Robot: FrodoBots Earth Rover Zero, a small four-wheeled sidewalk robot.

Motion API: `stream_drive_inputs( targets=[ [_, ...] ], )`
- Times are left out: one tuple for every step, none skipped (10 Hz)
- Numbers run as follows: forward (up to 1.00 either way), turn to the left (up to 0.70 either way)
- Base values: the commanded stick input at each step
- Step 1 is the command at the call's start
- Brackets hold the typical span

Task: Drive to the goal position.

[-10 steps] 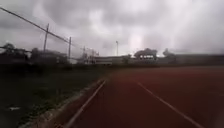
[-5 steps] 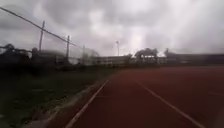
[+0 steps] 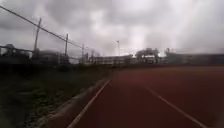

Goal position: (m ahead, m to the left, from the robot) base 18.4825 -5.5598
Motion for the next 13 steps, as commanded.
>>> stream_drive_inputs(
  targets=[
    [0.7, 0.0],
    [0.7, -0.01],
    [0.7, -0.08],
    [0.7, -0.24],
    [0.7, -0.17],
    [0.7, -0.08],
    [0.7, -0.02],
    [0.7, -0.03],
    [0.7, -0.08],
    [0.7, -0.02],
    [0.7, -0.08],
    [0.7, -0.21],
    [0.7, -0.25]
  ],
)
